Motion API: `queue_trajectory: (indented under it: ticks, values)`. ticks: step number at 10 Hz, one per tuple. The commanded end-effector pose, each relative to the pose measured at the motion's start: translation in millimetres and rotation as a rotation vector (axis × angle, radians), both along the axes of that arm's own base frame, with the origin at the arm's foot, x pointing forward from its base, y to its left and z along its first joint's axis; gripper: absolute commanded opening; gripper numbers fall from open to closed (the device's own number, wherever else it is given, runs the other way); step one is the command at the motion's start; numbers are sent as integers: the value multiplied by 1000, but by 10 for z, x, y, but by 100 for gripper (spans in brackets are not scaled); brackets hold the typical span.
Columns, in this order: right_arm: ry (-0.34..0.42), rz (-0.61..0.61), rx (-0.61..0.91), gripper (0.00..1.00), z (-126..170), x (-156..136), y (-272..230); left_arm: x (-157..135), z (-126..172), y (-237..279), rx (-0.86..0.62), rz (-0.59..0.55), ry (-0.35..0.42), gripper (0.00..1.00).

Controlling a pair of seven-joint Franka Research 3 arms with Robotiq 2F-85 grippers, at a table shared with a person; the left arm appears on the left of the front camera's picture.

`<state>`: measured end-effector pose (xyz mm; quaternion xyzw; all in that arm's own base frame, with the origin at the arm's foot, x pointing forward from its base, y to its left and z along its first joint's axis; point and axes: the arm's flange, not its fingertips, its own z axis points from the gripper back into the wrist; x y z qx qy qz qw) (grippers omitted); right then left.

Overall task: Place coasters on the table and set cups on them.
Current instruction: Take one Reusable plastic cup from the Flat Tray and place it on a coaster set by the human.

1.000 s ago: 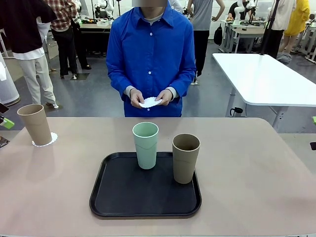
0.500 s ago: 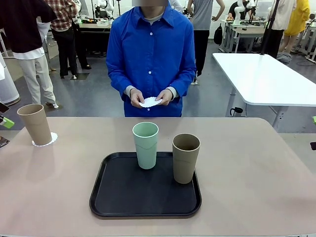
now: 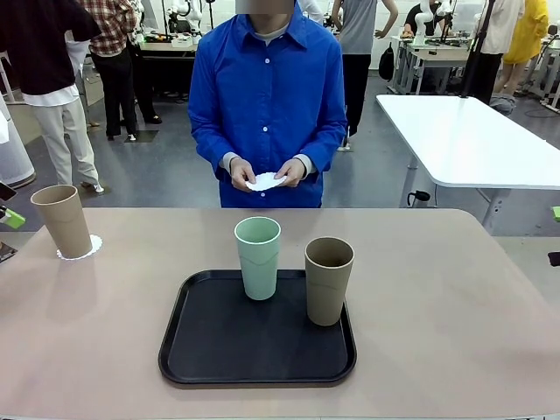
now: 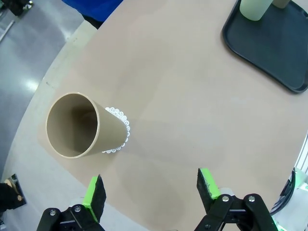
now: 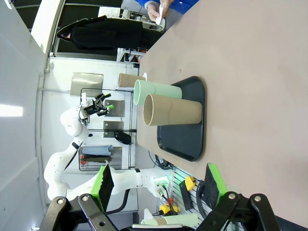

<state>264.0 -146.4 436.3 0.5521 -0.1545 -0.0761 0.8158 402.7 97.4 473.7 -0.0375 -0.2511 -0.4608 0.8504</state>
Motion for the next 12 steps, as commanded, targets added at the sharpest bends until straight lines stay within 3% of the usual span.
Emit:
queue_trajectory:
  ticks: [1, 2, 4, 7, 8, 9, 11, 12]
  values:
    - [-3, 0, 12, 100, 4, 5, -4, -64, -19, -21, -15, 131, 48, 100]
    - [-3, 0, 12, 100, 4, 5, -4, -171, 67, -155, -84, 168, 202, 100]
    - [-3, 0, 12, 100, 4, 5, -4, -720, 119, -434, -65, 417, 217, 100]
    - [-3, 0, 12, 100, 4, 5, -4, -1132, 45, -574, 42, 407, 347, 100]
    - [-3, 0, 12, 100, 4, 5, -4, -1232, 12, -559, 2, 423, 304, 100]
    - [-3, 0, 12, 100, 4, 5, -4, -859, 192, -496, 14, 442, 285, 100]
    - [-3, 0, 12, 100, 4, 5, -4, -985, 255, -515, 17, 425, 306, 100]
    - [-3, 0, 12, 100, 4, 5, -4, -882, 263, -235, -304, 313, 320, 100]
